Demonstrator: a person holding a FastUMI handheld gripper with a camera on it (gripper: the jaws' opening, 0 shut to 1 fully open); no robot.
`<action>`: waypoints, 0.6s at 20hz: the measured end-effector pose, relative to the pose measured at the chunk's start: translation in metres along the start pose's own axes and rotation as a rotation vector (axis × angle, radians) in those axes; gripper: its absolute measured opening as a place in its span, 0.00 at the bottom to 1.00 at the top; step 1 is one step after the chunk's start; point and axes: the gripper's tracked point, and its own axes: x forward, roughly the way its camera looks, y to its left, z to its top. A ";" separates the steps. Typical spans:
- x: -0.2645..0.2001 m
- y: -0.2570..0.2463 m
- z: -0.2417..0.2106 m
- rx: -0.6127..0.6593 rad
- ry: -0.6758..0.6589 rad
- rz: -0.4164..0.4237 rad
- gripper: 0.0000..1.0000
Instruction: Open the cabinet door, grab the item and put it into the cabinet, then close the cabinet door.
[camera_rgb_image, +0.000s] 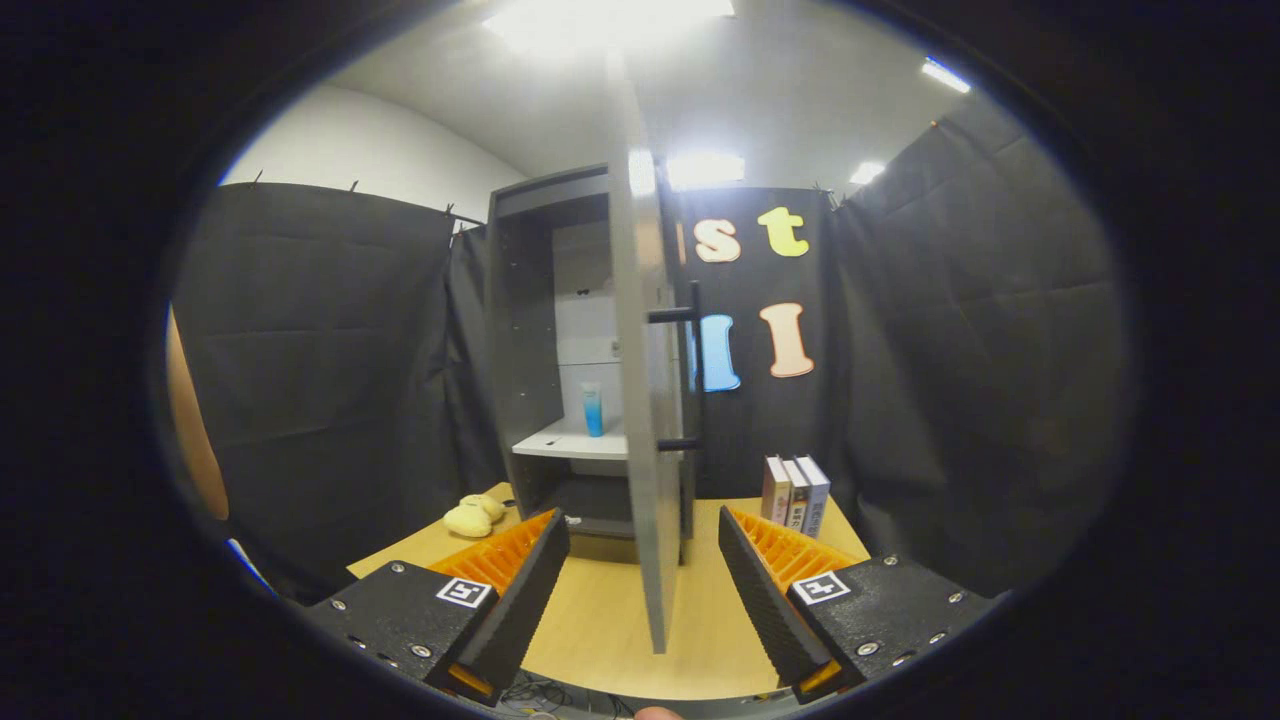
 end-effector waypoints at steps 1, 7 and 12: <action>0.003 -0.015 0.005 -0.006 -0.008 -0.023 0.93; 0.043 -0.063 0.030 -0.027 -0.039 -0.106 0.93; 0.056 -0.050 0.035 -0.025 -0.042 -0.078 0.93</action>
